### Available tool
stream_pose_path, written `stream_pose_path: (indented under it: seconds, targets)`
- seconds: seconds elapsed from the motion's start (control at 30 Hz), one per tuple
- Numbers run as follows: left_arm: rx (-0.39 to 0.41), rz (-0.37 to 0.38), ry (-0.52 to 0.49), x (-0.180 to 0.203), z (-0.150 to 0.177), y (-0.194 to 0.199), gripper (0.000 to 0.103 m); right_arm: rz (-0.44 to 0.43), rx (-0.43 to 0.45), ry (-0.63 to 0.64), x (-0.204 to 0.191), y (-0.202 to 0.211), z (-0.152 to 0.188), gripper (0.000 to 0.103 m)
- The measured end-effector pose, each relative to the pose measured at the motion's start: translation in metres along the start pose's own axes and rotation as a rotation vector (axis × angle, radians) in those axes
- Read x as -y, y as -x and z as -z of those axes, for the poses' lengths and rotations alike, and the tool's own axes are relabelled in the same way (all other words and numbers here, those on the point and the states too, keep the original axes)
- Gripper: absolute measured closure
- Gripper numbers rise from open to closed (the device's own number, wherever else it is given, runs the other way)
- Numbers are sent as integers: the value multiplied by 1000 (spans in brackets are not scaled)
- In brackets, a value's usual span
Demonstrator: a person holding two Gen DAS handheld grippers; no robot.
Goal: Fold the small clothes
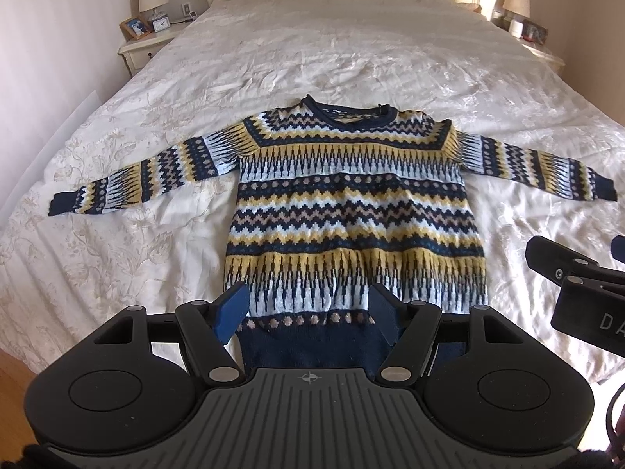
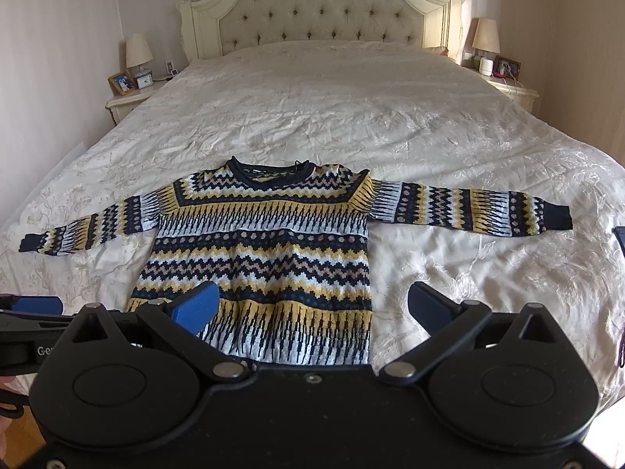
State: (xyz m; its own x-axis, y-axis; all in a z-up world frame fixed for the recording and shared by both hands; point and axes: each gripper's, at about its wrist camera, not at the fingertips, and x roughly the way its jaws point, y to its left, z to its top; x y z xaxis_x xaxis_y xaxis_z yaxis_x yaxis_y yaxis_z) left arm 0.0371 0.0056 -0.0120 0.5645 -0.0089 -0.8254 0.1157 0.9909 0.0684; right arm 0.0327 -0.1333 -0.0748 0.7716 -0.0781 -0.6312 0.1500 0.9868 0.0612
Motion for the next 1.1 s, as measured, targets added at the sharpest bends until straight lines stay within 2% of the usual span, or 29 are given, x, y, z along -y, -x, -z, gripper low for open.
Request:
stream_pose_path:
  seconds: [0.5,0.9,1.1]
  targets:
    - [-72,2,-10,-7,-30,-44,37,20,-80,-11,-6,-49,-16,1]
    - [-155,29,-25,-15,-59,-98,37,53,-188,-24,-14,-103,-26,1]
    - [-167,24,-46,-16,-78,-125,37,73,-249,-76,-13,-133,-32,1]
